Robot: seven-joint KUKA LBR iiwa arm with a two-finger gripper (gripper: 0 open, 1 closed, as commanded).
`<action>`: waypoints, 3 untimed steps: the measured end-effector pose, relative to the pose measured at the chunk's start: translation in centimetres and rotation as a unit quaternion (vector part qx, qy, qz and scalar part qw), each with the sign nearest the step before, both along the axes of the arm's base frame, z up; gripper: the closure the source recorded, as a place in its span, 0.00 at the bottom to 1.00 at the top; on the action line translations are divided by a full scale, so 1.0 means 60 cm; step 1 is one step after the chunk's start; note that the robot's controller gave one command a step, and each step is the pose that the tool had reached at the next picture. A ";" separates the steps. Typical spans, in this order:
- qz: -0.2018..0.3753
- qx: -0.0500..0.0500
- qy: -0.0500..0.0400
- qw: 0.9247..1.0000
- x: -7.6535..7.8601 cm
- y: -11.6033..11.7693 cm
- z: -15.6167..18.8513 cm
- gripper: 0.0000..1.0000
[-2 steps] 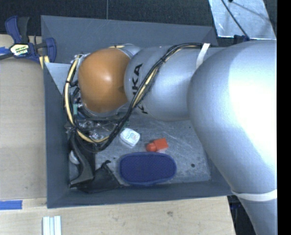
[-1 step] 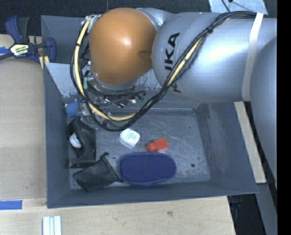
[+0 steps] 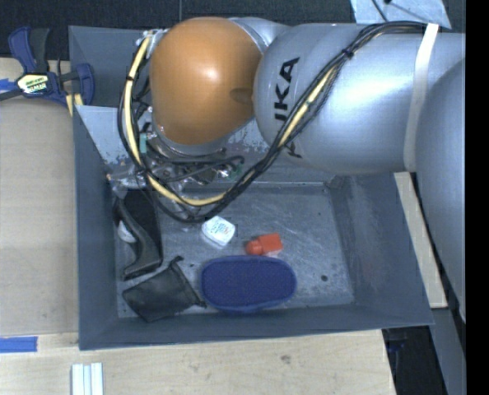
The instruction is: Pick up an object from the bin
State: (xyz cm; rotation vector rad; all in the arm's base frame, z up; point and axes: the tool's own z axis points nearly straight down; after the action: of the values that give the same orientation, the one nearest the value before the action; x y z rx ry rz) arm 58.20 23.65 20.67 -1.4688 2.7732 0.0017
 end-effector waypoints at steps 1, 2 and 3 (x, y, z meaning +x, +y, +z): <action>0.070 -0.001 0.001 0.998 0.070 0.010 -0.173 0.00; 0.230 0.001 -0.001 0.973 0.063 -0.015 -0.228 0.00; 0.229 0.003 -0.002 0.973 0.063 -0.012 -0.225 1.00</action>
Offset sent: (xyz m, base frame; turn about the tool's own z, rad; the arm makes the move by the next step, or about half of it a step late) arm 0.0419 0.0068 -0.0997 -0.1429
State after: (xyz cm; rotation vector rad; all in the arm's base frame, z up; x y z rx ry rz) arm 61.98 22.92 7.17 -2.0604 2.3596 0.0074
